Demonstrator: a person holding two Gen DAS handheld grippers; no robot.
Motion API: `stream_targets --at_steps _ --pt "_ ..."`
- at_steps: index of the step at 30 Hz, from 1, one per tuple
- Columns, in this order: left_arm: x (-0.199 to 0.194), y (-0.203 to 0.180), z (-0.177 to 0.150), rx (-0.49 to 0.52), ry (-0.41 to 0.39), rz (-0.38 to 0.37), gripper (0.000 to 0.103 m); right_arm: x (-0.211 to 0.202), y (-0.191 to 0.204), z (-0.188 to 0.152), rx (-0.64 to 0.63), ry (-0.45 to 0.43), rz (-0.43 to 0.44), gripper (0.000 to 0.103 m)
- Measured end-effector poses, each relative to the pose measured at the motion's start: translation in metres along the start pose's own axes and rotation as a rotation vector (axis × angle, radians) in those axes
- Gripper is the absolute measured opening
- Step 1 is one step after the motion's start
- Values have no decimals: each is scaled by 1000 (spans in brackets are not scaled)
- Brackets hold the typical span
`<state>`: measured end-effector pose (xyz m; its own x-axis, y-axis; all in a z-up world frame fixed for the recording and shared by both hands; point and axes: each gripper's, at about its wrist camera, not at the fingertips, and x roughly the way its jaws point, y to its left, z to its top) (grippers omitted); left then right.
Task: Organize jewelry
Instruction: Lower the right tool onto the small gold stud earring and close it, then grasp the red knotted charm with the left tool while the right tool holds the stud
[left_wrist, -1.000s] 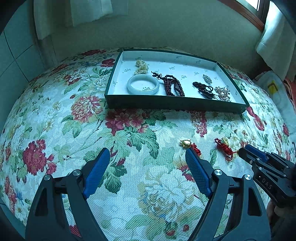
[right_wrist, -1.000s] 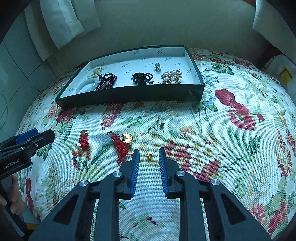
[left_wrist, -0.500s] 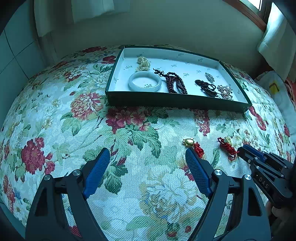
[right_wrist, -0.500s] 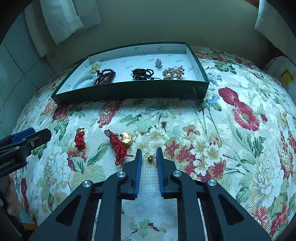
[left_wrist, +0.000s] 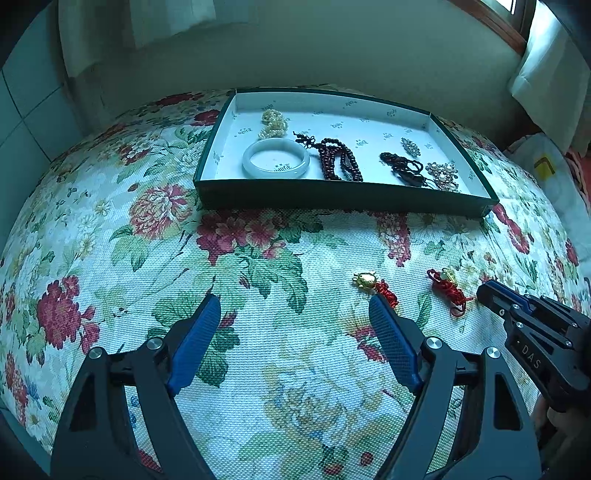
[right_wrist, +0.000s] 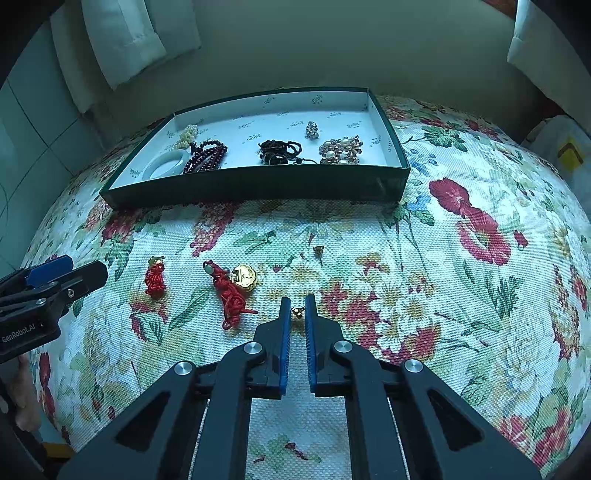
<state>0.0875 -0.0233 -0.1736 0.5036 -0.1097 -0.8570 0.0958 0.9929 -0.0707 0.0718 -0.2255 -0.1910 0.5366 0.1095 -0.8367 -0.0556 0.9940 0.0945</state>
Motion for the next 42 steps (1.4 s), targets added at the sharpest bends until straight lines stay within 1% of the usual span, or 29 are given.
stream_targets --at_steps 2,11,15,17,18,19,20,21,23,24,27,33,42 --pt "2 -4 1 5 4 -12 76 -1 -2 2 -8 -2 -5 7" --pt "18 -35 7 58 24 -38 74 -6 -12 14 -17 -17 -8 7" --pt "30 -41 7 68 51 -41 59 -6 -15 15 -3 -19 0 7" --pt "33 -42 4 70 62 -44 55 -6 -17 15 4 -17 3 7" --pt "33 -43 3 80 54 -41 51 -6 -17 15 7 -16 4 7" --pt "33 -44 2 90 53 -39 50 -5 -18 15 10 -15 5 7" --pt "33 -45 1 95 51 -39 46 -5 -18 15 13 -14 6 7" --pt "33 -45 1 97 47 -40 39 -4 -18 14 14 -13 6 7" --pt "33 -45 1 100 44 -42 31 -4 -18 13 15 -13 7 7" --pt "33 -45 2 99 44 -46 25 -4 -17 13 15 -13 7 7" --pt "32 -42 2 96 48 -62 16 -4 -17 13 16 -13 7 7" --pt "30 -41 1 99 43 -65 13 -3 -14 11 15 -9 9 7" --pt "22 -36 0 85 34 -62 12 -8 -11 10 16 -19 14 7"
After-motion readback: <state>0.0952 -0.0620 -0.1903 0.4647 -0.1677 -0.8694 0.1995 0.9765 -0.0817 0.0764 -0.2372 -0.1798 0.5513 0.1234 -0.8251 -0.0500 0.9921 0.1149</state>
